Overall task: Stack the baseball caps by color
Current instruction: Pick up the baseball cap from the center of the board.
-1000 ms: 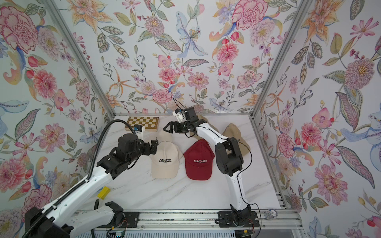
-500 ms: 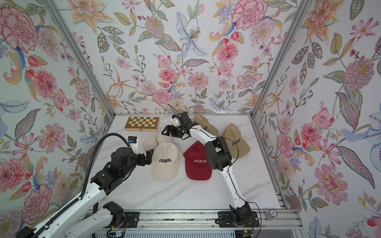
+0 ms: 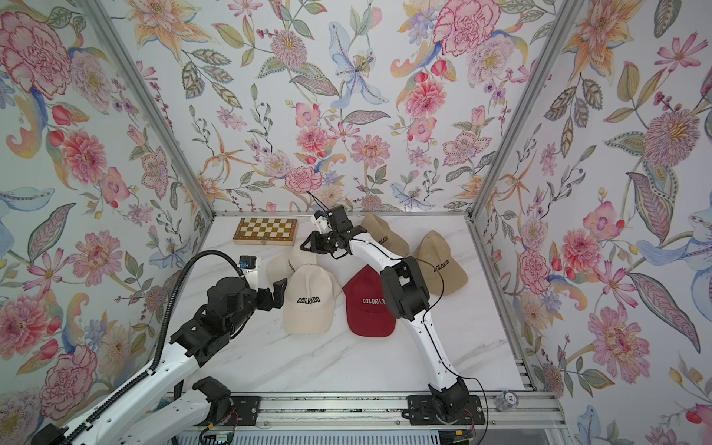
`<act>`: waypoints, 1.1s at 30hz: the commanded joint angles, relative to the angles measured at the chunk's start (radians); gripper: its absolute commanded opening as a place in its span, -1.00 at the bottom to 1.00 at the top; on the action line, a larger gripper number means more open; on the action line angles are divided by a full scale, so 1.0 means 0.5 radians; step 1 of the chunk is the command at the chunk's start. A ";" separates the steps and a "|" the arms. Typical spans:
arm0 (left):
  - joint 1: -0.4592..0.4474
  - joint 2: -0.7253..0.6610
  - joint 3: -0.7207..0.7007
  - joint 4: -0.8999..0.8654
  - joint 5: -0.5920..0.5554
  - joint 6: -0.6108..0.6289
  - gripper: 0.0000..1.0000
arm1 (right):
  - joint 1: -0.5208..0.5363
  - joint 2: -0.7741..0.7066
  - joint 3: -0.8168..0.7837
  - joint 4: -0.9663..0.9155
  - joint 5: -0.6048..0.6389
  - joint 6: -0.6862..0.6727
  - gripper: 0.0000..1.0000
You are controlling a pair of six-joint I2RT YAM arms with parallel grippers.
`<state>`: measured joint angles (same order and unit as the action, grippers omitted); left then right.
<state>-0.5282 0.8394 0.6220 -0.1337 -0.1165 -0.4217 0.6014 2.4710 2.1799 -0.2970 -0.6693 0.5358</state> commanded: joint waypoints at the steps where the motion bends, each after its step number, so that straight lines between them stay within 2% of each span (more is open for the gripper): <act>1: 0.019 -0.036 -0.031 0.037 -0.026 0.039 0.99 | 0.030 0.100 0.159 0.032 -0.008 0.001 -0.75; 7: 0.019 -0.077 -0.043 0.034 -0.044 0.045 0.99 | 0.046 0.225 0.465 0.047 -0.047 0.051 -1.00; 12: 0.019 -0.081 -0.044 0.037 -0.063 0.080 0.99 | 0.049 0.251 0.642 0.073 -0.075 0.058 -1.00; 21: 0.019 -0.106 -0.055 0.146 -0.124 0.216 0.99 | -0.009 0.089 0.677 0.135 -0.131 -0.008 -1.00; 33: 0.018 -0.055 -0.046 0.339 -0.059 0.392 0.99 | -0.119 -0.155 0.718 0.093 -0.227 -0.085 -1.00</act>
<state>-0.5282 0.8043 0.5846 -0.0029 -0.1440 -0.2775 0.5545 2.4847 2.5008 -0.2653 -0.7441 0.5240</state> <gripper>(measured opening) 0.996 0.051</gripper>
